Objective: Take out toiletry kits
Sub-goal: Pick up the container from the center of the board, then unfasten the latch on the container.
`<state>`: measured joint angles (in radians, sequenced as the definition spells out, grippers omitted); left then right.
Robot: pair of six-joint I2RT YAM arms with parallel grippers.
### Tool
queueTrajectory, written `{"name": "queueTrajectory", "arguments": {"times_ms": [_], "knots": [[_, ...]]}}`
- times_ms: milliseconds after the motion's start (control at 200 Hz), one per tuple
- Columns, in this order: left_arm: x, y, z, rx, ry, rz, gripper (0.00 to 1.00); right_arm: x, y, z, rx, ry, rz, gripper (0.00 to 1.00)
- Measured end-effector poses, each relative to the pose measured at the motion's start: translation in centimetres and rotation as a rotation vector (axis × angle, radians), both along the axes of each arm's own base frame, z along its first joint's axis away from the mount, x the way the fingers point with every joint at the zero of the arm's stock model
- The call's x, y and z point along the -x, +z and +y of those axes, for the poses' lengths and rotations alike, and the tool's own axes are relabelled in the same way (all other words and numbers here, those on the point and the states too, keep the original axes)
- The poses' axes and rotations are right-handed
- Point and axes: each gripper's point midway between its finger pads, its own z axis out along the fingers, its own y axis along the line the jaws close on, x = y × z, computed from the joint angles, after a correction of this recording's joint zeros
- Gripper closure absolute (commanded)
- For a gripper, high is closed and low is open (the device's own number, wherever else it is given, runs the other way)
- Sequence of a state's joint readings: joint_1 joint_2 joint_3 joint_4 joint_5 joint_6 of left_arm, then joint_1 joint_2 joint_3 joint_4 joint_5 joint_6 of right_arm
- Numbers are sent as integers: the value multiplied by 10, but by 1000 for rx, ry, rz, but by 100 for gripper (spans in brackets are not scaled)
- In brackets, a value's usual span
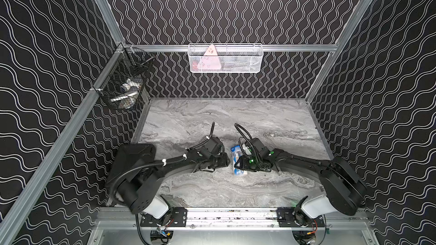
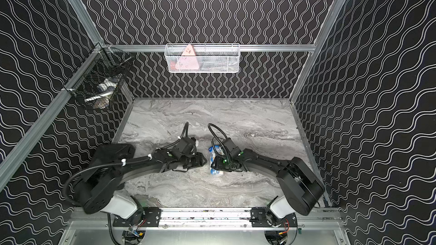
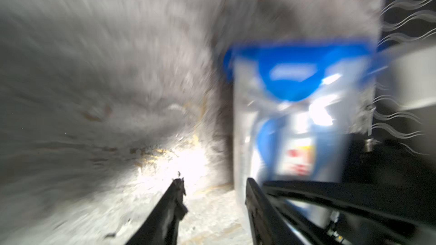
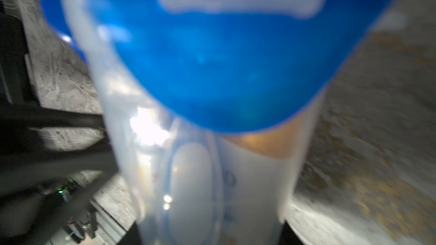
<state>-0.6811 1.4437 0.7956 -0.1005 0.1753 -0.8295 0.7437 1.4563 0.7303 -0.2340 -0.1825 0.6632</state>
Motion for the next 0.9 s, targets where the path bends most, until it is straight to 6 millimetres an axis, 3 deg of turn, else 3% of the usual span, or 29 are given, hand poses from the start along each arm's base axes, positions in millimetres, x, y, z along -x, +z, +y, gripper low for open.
{"name": "queueTrajectory", "arguments": {"times_ms": [50, 115, 360, 550, 610, 650, 705, 896], "knots": [[-4, 30, 1, 25, -3, -84, 43, 3, 4, -7, 21, -1, -47, 99], [-1, 54, 0, 48, -22, -145, 42, 7, 13, -11, 34, 12, -114, 100], [22, 96, -17, 59, -128, -275, 38, 12, 56, -8, 17, 47, -365, 98], [18, 94, -15, -18, -131, -333, 33, 2, 62, -14, 57, 22, -438, 97], [18, 88, -16, -70, -144, -369, 27, 0, 59, -13, 72, 20, -435, 98], [18, 84, -17, -110, -153, -400, 17, -1, 58, -12, 79, 20, -433, 98], [19, 78, -17, -177, -168, -458, 14, -1, 54, -12, 87, 21, -427, 98], [11, 63, -21, -398, -195, -660, 13, -2, 55, -10, 73, -4, -408, 98]]}}
